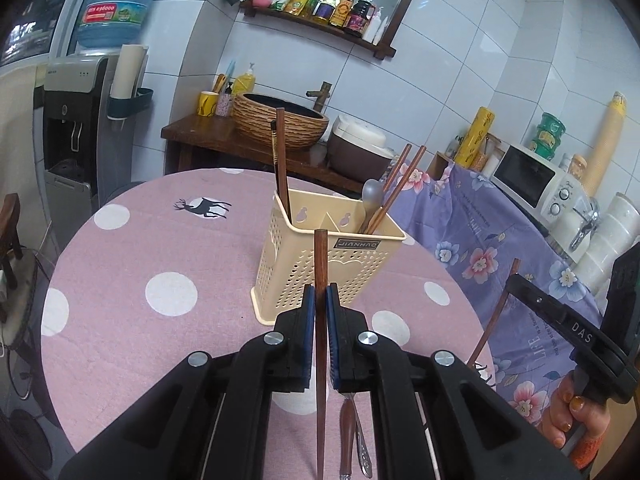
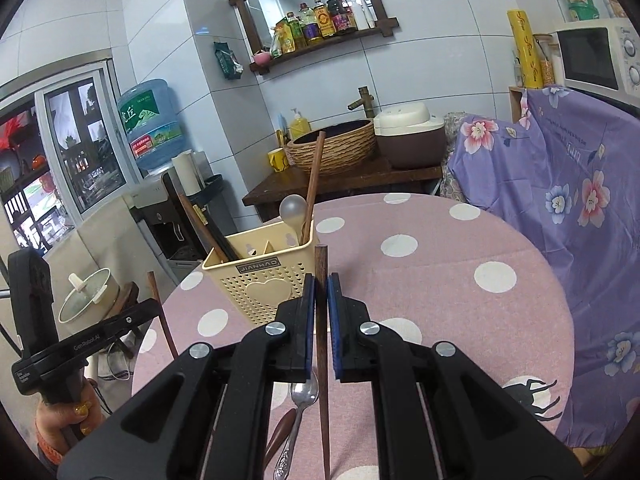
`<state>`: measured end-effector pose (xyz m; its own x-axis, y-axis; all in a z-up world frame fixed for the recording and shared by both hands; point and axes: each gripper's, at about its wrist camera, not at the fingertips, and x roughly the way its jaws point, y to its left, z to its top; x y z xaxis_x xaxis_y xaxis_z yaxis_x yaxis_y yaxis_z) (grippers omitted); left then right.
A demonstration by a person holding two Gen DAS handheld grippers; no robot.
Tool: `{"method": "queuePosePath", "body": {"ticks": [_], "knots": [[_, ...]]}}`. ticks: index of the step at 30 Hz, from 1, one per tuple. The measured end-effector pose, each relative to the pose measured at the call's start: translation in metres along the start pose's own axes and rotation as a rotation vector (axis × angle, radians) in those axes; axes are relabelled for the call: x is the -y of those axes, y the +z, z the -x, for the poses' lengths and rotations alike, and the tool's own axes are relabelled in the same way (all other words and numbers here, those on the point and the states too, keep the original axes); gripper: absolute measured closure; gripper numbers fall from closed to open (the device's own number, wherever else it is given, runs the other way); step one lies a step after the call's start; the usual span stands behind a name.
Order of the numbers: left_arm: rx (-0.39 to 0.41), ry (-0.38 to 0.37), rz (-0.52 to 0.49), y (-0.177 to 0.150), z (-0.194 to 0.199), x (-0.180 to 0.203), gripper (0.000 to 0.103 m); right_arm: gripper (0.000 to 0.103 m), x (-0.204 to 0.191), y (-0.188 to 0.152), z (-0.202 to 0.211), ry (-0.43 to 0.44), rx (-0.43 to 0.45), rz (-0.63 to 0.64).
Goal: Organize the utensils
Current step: 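Lift both held chopsticks and carry them over the beige basket, then lower both chopsticks into the basket, open both tools and withdraw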
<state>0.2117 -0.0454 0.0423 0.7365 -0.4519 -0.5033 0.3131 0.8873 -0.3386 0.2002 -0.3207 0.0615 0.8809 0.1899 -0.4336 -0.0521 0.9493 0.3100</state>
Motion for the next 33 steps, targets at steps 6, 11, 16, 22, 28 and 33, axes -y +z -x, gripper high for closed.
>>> {"method": "queuePosePath", "body": {"ticks": [6, 11, 16, 22, 28, 33], "knots": [[0.004, -0.005, 0.001, 0.001, 0.003, -0.002, 0.096, 0.095, -0.003, 0.004, 0.003, 0.002, 0.011, 0.017], [0.009, -0.012, 0.000, 0.004, 0.006, -0.002, 0.096, 0.095, -0.003, 0.006, 0.003, 0.011, 0.008, 0.020], [0.011, -0.018, -0.002, 0.006, 0.007, -0.002, 0.096, 0.095, -0.005, 0.008, 0.003, 0.024, 0.006, 0.025], [0.020, -0.026, -0.007, 0.009, 0.010, -0.001, 0.096, 0.095, -0.006, 0.013, 0.003, 0.043, 0.008, 0.033], [0.026, -0.029, -0.016, 0.012, 0.011, 0.001, 0.096, 0.095, -0.009, 0.017, 0.000, 0.055, 0.002, 0.039], [0.031, -0.030, -0.025, 0.015, 0.012, 0.002, 0.096, 0.095, -0.012, 0.023, -0.001, 0.065, 0.000, 0.048]]}}
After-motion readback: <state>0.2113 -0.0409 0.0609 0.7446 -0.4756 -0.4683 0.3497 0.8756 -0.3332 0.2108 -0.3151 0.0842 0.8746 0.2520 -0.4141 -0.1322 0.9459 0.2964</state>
